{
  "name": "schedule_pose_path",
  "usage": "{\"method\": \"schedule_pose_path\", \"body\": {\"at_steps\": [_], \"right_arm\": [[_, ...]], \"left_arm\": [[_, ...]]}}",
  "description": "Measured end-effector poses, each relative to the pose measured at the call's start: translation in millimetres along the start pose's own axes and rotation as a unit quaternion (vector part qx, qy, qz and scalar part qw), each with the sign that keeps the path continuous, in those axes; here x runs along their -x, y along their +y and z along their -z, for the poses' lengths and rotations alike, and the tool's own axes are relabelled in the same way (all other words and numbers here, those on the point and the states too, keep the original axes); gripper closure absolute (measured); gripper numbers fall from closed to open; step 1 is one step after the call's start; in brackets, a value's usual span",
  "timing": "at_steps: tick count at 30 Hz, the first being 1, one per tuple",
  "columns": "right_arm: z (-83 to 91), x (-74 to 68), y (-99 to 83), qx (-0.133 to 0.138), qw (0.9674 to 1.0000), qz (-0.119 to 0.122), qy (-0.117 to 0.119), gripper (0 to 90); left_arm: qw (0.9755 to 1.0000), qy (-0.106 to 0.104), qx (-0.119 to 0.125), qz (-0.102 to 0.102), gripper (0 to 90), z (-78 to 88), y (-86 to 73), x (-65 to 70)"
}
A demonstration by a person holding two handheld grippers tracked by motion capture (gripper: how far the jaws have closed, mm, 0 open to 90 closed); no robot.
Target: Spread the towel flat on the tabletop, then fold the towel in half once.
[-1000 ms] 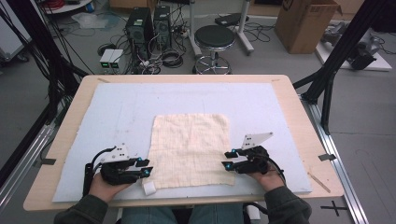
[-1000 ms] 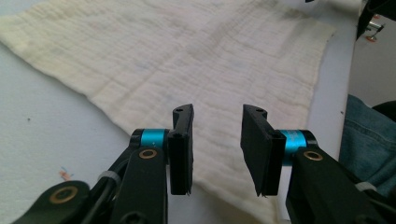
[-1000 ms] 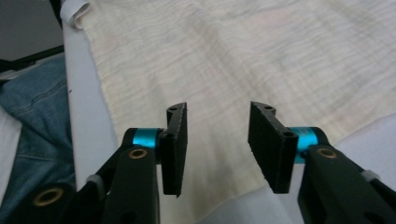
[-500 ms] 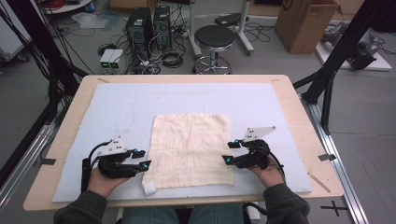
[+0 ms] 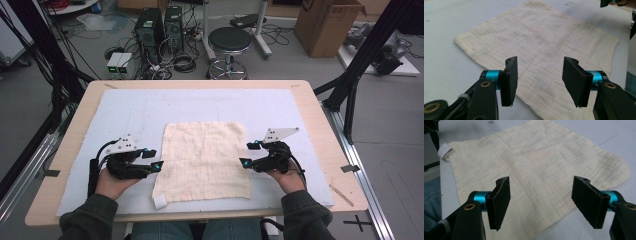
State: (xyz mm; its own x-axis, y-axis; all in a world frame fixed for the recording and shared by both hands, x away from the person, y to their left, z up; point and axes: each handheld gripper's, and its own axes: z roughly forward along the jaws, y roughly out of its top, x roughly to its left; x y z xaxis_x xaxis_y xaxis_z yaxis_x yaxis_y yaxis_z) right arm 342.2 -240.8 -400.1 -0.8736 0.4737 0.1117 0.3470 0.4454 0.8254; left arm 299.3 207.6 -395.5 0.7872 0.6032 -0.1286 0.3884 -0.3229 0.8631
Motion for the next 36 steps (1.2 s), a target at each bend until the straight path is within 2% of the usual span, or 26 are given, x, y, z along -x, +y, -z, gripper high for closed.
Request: {"method": "schedule_pose_path", "body": {"at_steps": [4,11,24,29,33,36], "right_arm": [[-1.6,1.9,0.1,-0.004,1.0000,-0.001,0.001,30.9],[-6.9,9.6,2.5,-0.015,0.9999,-0.008,0.001,30.9],[-10.0,27.1,28.7,-0.020,0.9997,-0.006,-0.013,31.0],[-9.4,39.1,38.9,-0.025,0.9993,-0.010,-0.026,31.2],[-11.2,51.2,45.3,-0.025,0.9989,-0.017,-0.035,31.7],[-14.1,59.9,51.2,-0.034,0.9985,-0.019,-0.038,32.0]], "left_arm": [[1.0000,0.000,0.001,0.000,46.3,-1.5,4.7,-1.8],[0.9999,0.006,-0.002,0.012,45.9,-6.9,6.5,-11.6],[0.9996,0.015,-0.001,0.022,45.8,-15.2,32.1,-29.7],[0.9993,0.025,0.003,0.026,46.3,-19.0,39.6,-38.0],[0.9991,0.030,-0.003,0.031,47.5,-22.6,47.3,-43.9],[0.9988,0.032,0.007,0.036,50.1,-25.9,52.9,-50.6]]}}
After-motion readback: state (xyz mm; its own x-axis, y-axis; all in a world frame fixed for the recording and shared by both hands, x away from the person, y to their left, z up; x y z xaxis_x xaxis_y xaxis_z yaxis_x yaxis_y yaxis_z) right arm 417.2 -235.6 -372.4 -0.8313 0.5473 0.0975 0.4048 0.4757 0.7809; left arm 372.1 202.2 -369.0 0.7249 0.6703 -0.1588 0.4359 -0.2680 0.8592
